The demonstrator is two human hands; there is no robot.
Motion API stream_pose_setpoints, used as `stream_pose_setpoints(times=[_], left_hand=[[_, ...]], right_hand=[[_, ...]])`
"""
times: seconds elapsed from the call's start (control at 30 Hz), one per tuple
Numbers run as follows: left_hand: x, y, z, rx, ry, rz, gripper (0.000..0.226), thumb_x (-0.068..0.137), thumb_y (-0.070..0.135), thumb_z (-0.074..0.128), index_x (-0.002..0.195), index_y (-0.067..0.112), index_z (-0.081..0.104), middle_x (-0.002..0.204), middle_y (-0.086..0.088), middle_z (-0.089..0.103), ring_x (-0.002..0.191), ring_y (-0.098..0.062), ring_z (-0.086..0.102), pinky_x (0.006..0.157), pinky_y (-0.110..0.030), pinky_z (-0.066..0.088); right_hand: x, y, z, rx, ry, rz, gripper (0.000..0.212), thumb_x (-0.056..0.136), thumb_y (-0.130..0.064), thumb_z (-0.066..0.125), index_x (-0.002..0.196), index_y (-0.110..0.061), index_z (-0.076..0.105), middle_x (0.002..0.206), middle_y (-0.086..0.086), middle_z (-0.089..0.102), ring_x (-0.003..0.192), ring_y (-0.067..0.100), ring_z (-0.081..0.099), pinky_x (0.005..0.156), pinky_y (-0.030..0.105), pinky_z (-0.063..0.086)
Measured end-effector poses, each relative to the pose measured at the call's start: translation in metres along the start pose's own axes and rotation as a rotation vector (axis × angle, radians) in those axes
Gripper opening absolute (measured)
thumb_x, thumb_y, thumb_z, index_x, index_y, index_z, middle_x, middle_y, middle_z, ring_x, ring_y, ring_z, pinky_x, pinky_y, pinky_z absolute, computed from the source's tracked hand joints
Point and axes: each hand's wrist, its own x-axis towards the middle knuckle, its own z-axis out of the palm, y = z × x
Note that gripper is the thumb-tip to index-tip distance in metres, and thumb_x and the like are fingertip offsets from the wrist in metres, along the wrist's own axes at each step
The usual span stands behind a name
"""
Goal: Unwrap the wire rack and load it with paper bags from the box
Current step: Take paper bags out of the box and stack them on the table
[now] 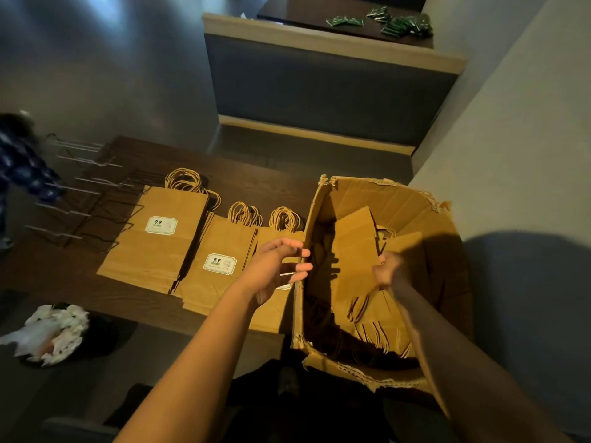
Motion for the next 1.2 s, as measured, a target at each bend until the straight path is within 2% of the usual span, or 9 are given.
stream_pose_setpoints(times=[0.27, 0.37, 0.43, 0.6, 0.73, 0.83, 1.0, 1.17, 1.2], left_hand=[[0.000, 0.009, -0.003, -0.162, -0.131, -0.170, 0.041, 0.106, 0.045, 0.046, 0.118, 0.009, 0.062, 0.124, -0.019, 0.070, 0.095, -0.034, 0.075, 0.072, -0.038, 0.065], [-0.003, 0.012, -0.001, -0.191, -0.257, -0.249, 0.060, 0.099, 0.063, 0.044, 0.107, 0.009, 0.068, 0.114, -0.020, 0.073, 0.091, -0.036, 0.075, 0.077, -0.047, 0.063], [-0.005, 0.009, 0.003, -0.207, -0.342, -0.273, 0.067, 0.095, 0.069, 0.044, 0.107, 0.010, 0.072, 0.102, -0.016, 0.075, 0.087, -0.031, 0.076, 0.083, -0.051, 0.060], [-0.010, -0.003, 0.002, -0.173, -0.365, -0.165, 0.062, 0.077, 0.022, 0.085, 0.126, 0.001, 0.054, 0.128, -0.027, 0.066, 0.103, -0.032, 0.074, 0.081, -0.042, 0.064], [-0.014, -0.013, -0.003, -0.161, -0.143, -0.017, 0.035, 0.087, -0.008, 0.065, 0.121, 0.002, 0.059, 0.117, -0.021, 0.073, 0.099, -0.030, 0.075, 0.077, -0.036, 0.064], [-0.014, -0.011, -0.016, -0.222, -0.006, 0.074, 0.041, 0.092, -0.008, 0.059, 0.129, 0.009, 0.059, 0.124, -0.020, 0.071, 0.110, -0.034, 0.071, 0.086, -0.043, 0.062], [-0.020, -0.001, -0.044, -0.309, 0.140, 0.076, 0.041, 0.098, 0.008, 0.058, 0.139, 0.013, 0.055, 0.127, -0.018, 0.070, 0.110, -0.032, 0.071, 0.089, -0.048, 0.060], [-0.025, 0.000, -0.055, -0.293, 0.219, 0.042, 0.042, 0.099, 0.013, 0.059, 0.141, 0.013, 0.055, 0.126, -0.016, 0.071, 0.112, -0.033, 0.070, 0.088, -0.049, 0.058], [-0.025, -0.001, -0.056, -0.290, 0.227, 0.038, 0.041, 0.099, 0.012, 0.059, 0.140, 0.014, 0.055, 0.125, -0.016, 0.072, 0.114, -0.033, 0.069, 0.090, -0.049, 0.057]], right_hand=[[-0.044, -0.037, -0.083, 0.678, 0.018, -0.246, 0.026, 0.096, -0.005, 0.063, 0.121, -0.008, 0.061, 0.103, 0.012, 0.067, 0.090, 0.029, 0.066, 0.077, 0.042, 0.059], [-0.069, -0.053, -0.100, 0.868, -0.118, -0.480, 0.010, 0.087, -0.008, 0.068, 0.092, -0.016, 0.068, 0.109, -0.003, 0.074, 0.110, 0.018, 0.068, 0.094, 0.037, 0.057], [-0.085, -0.069, -0.099, 0.642, -0.130, -0.705, 0.017, 0.079, -0.017, 0.068, 0.076, -0.034, 0.067, 0.130, -0.009, 0.066, 0.131, 0.014, 0.056, 0.107, 0.029, 0.046], [-0.089, -0.084, -0.060, 0.252, 0.206, -0.784, 0.054, 0.077, 0.007, 0.081, 0.067, -0.042, 0.060, 0.146, -0.006, 0.047, 0.140, 0.017, 0.041, 0.110, 0.037, 0.037], [-0.082, -0.081, -0.036, 0.287, 0.251, -0.824, 0.031, 0.083, -0.001, 0.077, 0.097, -0.029, 0.075, 0.145, 0.004, 0.048, 0.126, 0.019, 0.050, 0.095, 0.026, 0.047], [-0.065, -0.068, -0.014, 0.423, 0.125, -0.584, 0.040, 0.093, -0.006, 0.069, 0.124, -0.030, 0.063, 0.140, 0.000, 0.052, 0.117, 0.016, 0.062, 0.094, 0.029, 0.056], [-0.021, -0.029, 0.033, 0.210, -0.168, -0.072, 0.051, 0.090, -0.017, 0.072, 0.138, -0.018, 0.054, 0.148, 0.012, 0.050, 0.133, 0.030, 0.050, 0.106, 0.036, 0.043], [-0.007, -0.055, 0.071, 0.049, -0.163, 0.171, 0.079, 0.097, -0.030, 0.064, 0.159, -0.025, 0.017, 0.164, 0.017, 0.005, 0.147, 0.040, 0.026, 0.116, 0.046, 0.037], [-0.004, -0.062, 0.080, 0.194, -0.143, 0.272, 0.079, 0.099, -0.029, 0.059, 0.160, -0.028, 0.009, 0.165, 0.016, -0.005, 0.150, 0.042, 0.020, 0.117, 0.049, 0.035]])
